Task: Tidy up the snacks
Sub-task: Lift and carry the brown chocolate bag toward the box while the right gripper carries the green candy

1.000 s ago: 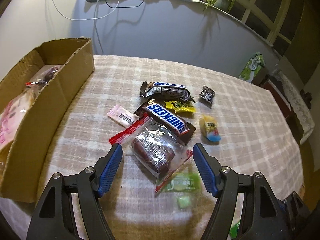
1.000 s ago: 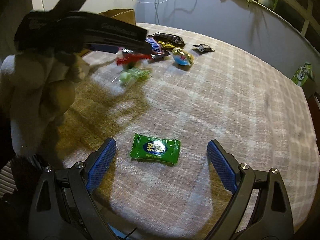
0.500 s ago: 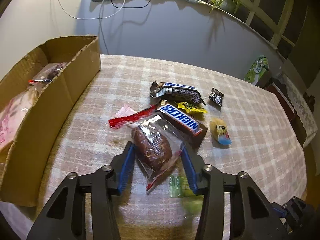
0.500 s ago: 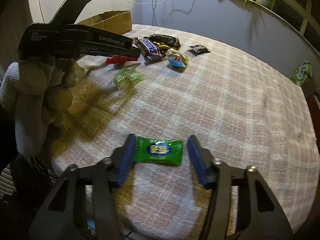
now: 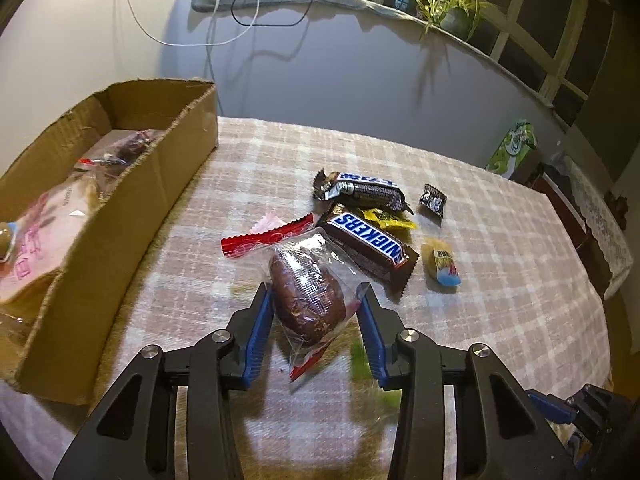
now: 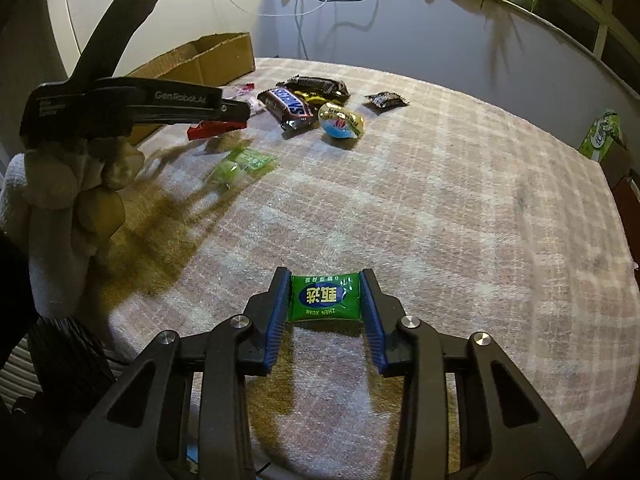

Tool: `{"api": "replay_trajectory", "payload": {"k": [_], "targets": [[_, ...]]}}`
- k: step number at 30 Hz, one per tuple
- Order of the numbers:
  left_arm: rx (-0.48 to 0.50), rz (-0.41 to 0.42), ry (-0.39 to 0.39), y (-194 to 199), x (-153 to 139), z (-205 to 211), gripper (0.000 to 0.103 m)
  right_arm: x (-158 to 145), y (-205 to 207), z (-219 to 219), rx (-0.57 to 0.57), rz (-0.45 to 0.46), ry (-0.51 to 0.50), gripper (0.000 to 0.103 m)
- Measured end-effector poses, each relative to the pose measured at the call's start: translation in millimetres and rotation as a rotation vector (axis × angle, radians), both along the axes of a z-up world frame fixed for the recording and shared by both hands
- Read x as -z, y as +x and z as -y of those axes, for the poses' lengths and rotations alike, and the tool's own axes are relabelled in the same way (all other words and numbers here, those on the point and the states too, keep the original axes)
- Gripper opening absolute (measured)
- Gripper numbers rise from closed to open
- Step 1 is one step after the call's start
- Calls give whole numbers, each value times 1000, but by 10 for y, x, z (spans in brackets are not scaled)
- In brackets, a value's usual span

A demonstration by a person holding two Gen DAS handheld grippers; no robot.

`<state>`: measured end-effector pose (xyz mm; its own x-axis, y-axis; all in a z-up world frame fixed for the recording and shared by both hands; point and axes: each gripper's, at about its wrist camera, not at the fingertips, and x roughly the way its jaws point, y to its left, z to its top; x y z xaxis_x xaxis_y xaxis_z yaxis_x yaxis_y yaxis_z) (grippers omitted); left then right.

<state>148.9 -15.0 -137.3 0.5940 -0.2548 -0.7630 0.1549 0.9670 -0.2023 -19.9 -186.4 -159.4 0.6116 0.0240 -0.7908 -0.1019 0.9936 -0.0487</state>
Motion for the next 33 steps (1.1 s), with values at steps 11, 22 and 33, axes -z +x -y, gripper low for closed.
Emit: {"api": "replay_trajectory", "payload": {"k": [11, 22, 33], "targets": [[-21, 55, -28, -138, -246, -195, 40, -230, 42, -43, -8, 53, 16, 36], [-82, 115, -38, -211, -507, -598, 40, -594, 299, -298, -73, 125, 5, 36], [-160, 147, -28, -212, -604, -1054, 40, -857, 709, -670, -155, 179, -13, 36]]}}
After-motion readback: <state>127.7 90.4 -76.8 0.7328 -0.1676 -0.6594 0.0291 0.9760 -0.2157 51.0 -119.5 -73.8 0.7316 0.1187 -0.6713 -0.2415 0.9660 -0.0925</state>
